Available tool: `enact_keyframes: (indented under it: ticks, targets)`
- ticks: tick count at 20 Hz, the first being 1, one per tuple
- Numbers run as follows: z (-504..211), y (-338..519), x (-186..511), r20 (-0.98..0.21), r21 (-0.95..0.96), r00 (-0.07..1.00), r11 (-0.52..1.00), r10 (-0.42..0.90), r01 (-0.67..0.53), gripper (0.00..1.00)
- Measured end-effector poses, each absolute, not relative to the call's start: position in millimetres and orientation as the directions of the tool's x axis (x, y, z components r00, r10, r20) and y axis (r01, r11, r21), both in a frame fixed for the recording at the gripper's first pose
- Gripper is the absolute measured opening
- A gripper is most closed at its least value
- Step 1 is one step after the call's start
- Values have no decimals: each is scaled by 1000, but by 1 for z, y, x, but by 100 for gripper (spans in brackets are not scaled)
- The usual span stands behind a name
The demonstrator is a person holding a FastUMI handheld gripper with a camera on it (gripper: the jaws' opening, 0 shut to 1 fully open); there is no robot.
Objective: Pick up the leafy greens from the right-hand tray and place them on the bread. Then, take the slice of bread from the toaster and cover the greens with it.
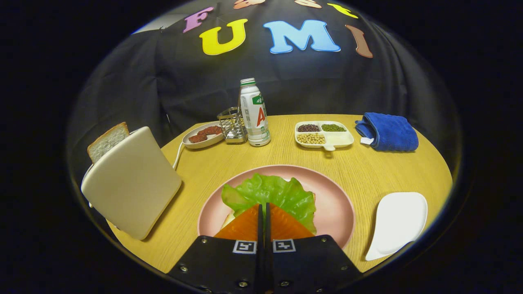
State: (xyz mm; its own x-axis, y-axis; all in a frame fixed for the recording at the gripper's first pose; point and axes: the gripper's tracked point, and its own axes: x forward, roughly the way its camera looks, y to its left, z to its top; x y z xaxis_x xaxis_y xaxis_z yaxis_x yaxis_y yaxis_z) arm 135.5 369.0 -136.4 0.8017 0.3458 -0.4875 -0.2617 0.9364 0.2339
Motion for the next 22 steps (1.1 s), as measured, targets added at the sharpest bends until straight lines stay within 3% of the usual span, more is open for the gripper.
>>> enact_keyframes:
  ticks: [5, 11, 15, 17, 22]
  targets:
    - [-142, 373, 134, -499, 212, 795, 938, 346, -275, 4]
    - [-140, 376, 130, -504, 219, 790, 936, 350, -275, 26]
    - [-125, 379, 127, -484, 196, 809, 942, 333, -271, 27]
    - [-108, 386, 123, -458, 188, 823, 941, 336, -280, 66]
    - [-65, 415, 117, -377, 152, 862, 941, 338, -302, 67]
